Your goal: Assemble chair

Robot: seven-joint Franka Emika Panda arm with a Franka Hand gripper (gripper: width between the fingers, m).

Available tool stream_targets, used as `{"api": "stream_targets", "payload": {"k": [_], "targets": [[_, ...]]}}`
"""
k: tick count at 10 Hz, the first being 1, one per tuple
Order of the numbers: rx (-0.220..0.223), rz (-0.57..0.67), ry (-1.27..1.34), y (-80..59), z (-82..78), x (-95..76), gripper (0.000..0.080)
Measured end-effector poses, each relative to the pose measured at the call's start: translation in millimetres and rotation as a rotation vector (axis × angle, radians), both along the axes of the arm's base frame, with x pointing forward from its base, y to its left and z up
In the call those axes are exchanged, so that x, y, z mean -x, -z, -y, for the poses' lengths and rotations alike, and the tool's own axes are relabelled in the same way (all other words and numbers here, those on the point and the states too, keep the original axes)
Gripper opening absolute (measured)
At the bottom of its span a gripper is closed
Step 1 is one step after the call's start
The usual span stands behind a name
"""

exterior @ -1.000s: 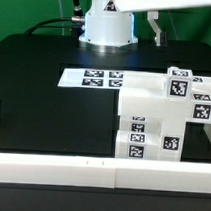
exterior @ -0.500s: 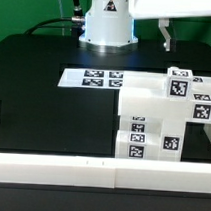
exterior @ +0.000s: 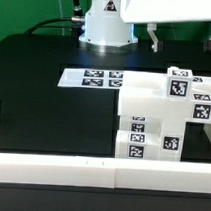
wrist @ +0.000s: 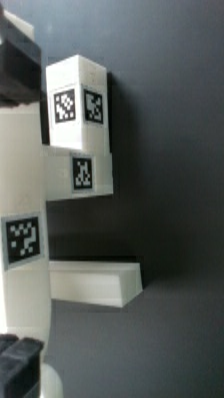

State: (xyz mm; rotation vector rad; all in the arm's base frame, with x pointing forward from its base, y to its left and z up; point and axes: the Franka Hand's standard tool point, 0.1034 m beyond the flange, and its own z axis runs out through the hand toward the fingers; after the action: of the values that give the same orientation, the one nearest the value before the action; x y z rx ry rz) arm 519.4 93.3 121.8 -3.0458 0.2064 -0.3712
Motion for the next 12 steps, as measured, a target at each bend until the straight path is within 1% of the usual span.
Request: {"api": "stream_targets", "payload": {"k": [2, 3, 4, 5, 7, 11, 12], "targets": [[-0.001, -0.002, 0.001, 1.0, -0.4, 2.5, 0.0649], [0.001, -0.026, -0.002, 8.6, -1.6, 22.5, 0.0649], [0.005, -0.046, -0.017, 13.1, -0.7, 37.3, 0.0649], [0.011, -0.050, -0.024, 15.3, 4.3, 40.3, 0.0649], [0.017, -0.052, -0.020, 16.4, 13.9, 40.1, 0.0649], [0.016, -0.055, -0.018, 17.5, 12.9, 41.7, 0.0649], [0.018, -0.064, -0.024, 20.6, 10.2, 47.8, 0.0649]]}}
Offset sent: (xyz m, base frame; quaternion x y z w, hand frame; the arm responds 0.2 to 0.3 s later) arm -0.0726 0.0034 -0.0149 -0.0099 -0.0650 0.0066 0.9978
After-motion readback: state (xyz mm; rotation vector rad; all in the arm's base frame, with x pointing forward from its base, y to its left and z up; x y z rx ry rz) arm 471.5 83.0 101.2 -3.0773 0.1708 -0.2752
